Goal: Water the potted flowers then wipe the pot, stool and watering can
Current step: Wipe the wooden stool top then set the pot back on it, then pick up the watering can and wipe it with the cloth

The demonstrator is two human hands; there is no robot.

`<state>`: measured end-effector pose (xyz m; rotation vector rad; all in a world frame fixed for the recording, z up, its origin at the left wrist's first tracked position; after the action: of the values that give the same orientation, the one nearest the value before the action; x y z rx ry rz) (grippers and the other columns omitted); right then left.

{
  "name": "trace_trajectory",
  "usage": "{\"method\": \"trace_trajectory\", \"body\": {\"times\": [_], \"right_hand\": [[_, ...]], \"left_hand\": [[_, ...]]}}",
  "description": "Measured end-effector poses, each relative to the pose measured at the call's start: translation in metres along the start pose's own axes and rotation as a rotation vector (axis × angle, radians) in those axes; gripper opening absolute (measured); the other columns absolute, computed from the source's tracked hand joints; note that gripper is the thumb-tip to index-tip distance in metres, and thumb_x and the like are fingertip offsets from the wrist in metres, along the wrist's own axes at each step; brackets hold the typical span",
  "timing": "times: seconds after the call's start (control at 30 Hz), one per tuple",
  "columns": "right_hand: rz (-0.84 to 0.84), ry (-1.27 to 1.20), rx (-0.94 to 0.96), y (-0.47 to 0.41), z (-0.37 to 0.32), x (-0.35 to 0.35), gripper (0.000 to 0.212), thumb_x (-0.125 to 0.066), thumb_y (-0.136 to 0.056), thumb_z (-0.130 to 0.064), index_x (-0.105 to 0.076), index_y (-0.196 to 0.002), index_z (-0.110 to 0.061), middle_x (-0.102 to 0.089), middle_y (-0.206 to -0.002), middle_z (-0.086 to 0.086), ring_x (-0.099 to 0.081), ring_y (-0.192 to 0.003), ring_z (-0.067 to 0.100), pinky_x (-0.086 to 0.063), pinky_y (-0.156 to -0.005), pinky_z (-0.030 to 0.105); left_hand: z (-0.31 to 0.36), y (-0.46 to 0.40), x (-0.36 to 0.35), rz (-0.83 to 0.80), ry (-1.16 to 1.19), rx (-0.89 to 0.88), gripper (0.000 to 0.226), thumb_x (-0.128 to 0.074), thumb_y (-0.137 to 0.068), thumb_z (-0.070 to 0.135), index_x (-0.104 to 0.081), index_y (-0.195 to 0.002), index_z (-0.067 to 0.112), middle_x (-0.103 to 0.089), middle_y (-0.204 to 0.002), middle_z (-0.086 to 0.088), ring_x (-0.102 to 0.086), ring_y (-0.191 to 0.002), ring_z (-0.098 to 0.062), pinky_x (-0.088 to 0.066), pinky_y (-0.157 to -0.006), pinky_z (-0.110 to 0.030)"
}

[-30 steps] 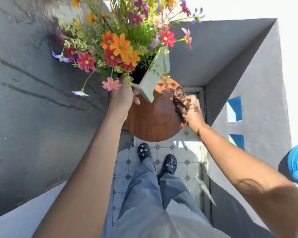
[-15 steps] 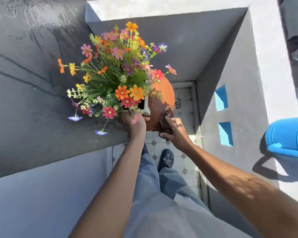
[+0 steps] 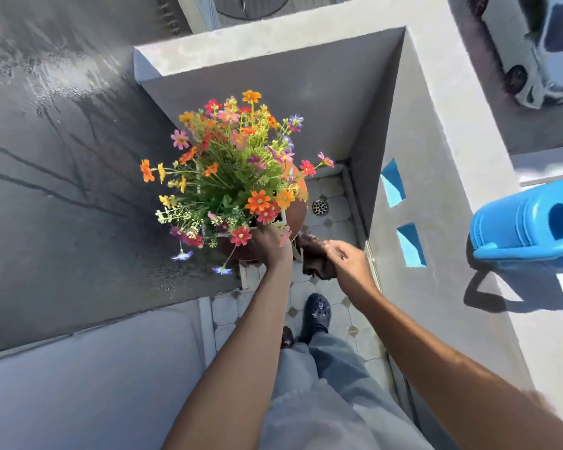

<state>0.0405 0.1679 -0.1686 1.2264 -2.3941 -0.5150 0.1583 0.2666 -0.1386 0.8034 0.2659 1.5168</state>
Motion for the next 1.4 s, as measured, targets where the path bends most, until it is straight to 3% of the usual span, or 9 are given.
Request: {"method": "trace_trajectory", "body": {"times": [0.13,0.27,0.33,0.43,0.7,0.83,1.07,1.23,1.4], "right_hand": [[0.066,-0.105,-0.046,0.019,0.005,0.008,0.018,-0.056,-0.096,-0.02,-0.072,-0.092,-0.012,-0.067,-0.08,0.006,-0.058,-0.066,0.014,-0.047,-0.053,0.026],[0.181,-0.209,-0.092,0.041,-0.005,0.019,0.016,-0.058,-0.094,-0.022,-0.073,-0.091,-0.017,-0.071,-0.084,0.003,-0.065,-0.077,0.02,-0.052,-0.065,0.038],[0.234,-0.256,-0.081,0.054,-0.012,0.027,0.023,-0.054,-0.094,-0.031,-0.073,-0.095,-0.018,-0.074,-0.092,0.004,-0.07,-0.09,0.029,-0.058,-0.076,0.046],[0.259,-0.287,-0.027,0.079,-0.03,0.04,0.041,-0.049,-0.092,-0.049,-0.07,-0.097,-0.014,-0.074,-0.097,0.016,-0.069,-0.099,0.038,-0.056,-0.087,0.055],[0.589,-0.465,0.122,0.178,-0.098,0.124,0.039,-0.053,-0.097,-0.045,-0.068,-0.099,-0.01,-0.071,-0.089,-0.001,-0.064,-0.086,0.009,-0.053,-0.078,0.018],[0.601,-0.634,0.262,0.21,-0.106,0.167,0.044,-0.075,-0.083,-0.036,-0.068,-0.116,-0.008,-0.072,-0.115,0.013,-0.064,-0.115,0.033,-0.049,-0.101,0.047],[0.931,-0.702,0.281,0.237,-0.104,0.241,0.02,-0.06,-0.097,-0.026,-0.074,-0.101,-0.013,-0.076,-0.099,0.011,-0.071,-0.09,0.025,-0.057,-0.082,0.04],[1.05,-0.513,0.243,0.23,-0.093,0.297,0.025,-0.053,-0.1,-0.036,-0.072,-0.102,-0.019,-0.075,-0.094,0.001,-0.069,-0.086,0.016,-0.055,-0.072,0.031],[0.971,-0.473,0.261,0.209,-0.088,0.335,0.024,-0.053,-0.1,-0.034,-0.071,-0.104,-0.019,-0.075,-0.1,-0.001,-0.069,-0.095,0.016,-0.055,-0.082,0.034]], "left_hand": [[-0.006,-0.017,0.0,0.05,-0.05,-0.023,0.012,-0.058,-0.095,0.009,-0.063,-0.092,-0.001,-0.065,-0.107,-0.024,-0.063,-0.101,-0.036,-0.052,-0.088,-0.038],[-0.051,-0.051,-0.013,-0.046,-0.001,0.001,0.041,-0.048,-0.092,0.051,-0.065,-0.078,0.016,-0.072,-0.104,-0.022,-0.067,-0.094,-0.047,-0.055,-0.074,-0.047],[-0.039,-0.022,-0.007,-0.117,-0.034,-0.005,0.07,-0.048,-0.086,0.068,-0.061,-0.119,0.008,-0.064,-0.126,-0.02,-0.06,-0.115,-0.045,-0.051,-0.087,-0.05],[0.0,0.053,0.009,-0.255,-0.243,-0.069,0.073,-0.058,-0.094,0.029,-0.02,-0.149,-0.001,-0.04,-0.148,-0.012,-0.046,-0.132,-0.036,-0.043,-0.105,-0.046],[0.06,0.172,-0.005,-0.604,-0.213,-0.358,0.037,-0.062,-0.094,0.028,-0.058,-0.121,0.003,-0.064,-0.087,-0.003,-0.063,-0.077,-0.022,-0.057,-0.079,-0.045],[0.091,0.231,-0.035,-0.733,-0.03,-0.391,0.011,-0.06,-0.095,0.017,-0.06,-0.099,0.006,-0.055,-0.07,-0.002,-0.049,-0.045,-0.006,-0.041,-0.045,-0.023],[0.079,0.323,-0.104,-1.086,-0.021,-0.091,0.018,-0.051,-0.099,0.021,-0.062,-0.094,0.008,-0.056,-0.065,-0.004,-0.047,-0.048,-0.012,-0.04,-0.041,-0.021],[0.06,0.345,-0.171,-1.084,0.113,0.234,0.022,-0.046,-0.104,0.033,-0.049,-0.099,0.012,-0.056,-0.073,-0.01,-0.045,-0.047,-0.012,-0.04,-0.04,-0.019],[0.055,0.337,-0.226,-1.02,0.232,0.325,0.065,-0.054,-0.097,0.047,-0.043,-0.139,-0.001,-0.059,-0.094,-0.011,-0.054,-0.048,-0.012,-0.051,-0.045,-0.019]]}}
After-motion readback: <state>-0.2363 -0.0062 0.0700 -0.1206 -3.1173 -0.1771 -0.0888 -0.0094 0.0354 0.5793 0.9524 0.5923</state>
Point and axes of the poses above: each hand's wrist, its own y-axis away from the middle knuckle, its own x-axis out of the back of the hand, z = x × y, the point moved 2 cm from there along -y, towards the middle knuckle
